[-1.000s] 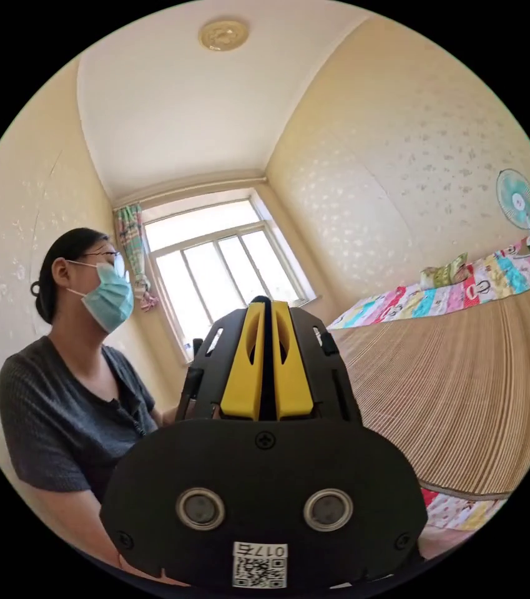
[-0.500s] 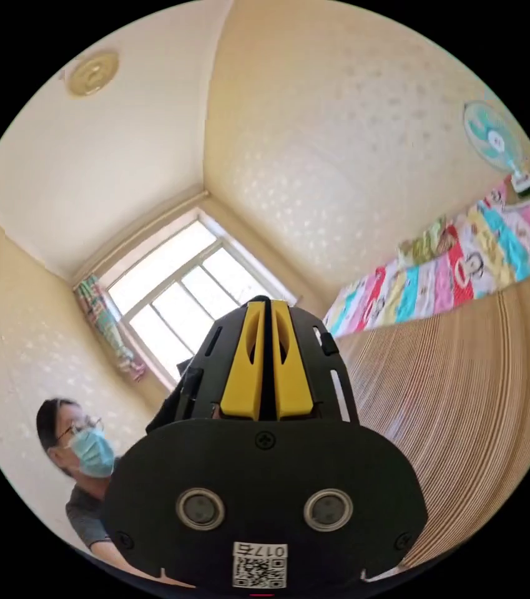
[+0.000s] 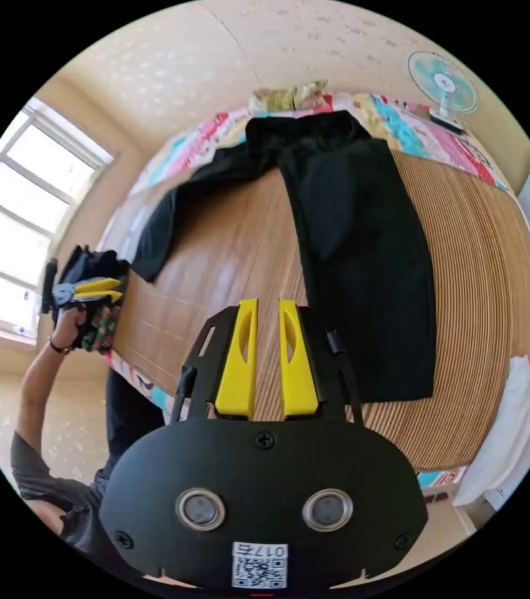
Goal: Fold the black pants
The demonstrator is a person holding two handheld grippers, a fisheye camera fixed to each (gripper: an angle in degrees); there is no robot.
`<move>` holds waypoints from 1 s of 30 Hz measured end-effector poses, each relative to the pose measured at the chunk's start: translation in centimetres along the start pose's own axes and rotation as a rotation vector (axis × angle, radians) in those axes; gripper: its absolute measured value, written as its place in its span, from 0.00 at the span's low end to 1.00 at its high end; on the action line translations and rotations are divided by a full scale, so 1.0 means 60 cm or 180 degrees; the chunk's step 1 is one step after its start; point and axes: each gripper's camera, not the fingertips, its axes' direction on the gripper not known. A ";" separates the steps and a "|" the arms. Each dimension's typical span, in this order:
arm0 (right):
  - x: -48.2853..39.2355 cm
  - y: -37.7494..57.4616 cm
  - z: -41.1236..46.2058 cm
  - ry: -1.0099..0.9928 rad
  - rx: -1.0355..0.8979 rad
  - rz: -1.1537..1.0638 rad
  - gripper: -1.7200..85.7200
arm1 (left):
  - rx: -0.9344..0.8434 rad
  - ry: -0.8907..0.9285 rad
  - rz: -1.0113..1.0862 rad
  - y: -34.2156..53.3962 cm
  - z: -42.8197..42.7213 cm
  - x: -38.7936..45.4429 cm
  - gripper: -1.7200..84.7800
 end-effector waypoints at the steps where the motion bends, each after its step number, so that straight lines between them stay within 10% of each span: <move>1: -0.001 0.000 0.075 0.0398 -0.0384 -0.0080 0.09 | -0.0006 0.0108 -0.0014 0.003 0.024 0.011 0.15; 8: -0.020 0.013 0.137 0.0916 -0.0037 -0.0199 0.04 | 0.0498 -0.0054 -0.0195 -0.080 -0.093 -0.018 0.15; 12: 0.046 -0.004 0.123 0.0250 0.0008 0.0345 0.03 | 0.0262 -0.0554 -0.0314 -0.172 -0.120 -0.078 0.17; 18: 0.161 0.017 0.115 -0.0767 0.0221 0.0701 0.03 | 0.0476 0.0363 -0.0854 -0.264 -0.103 -0.157 0.20; 30: 0.215 0.065 0.081 -0.0971 0.0327 0.0878 0.03 | -0.0039 0.0003 -0.0536 -0.235 -0.112 -0.094 0.07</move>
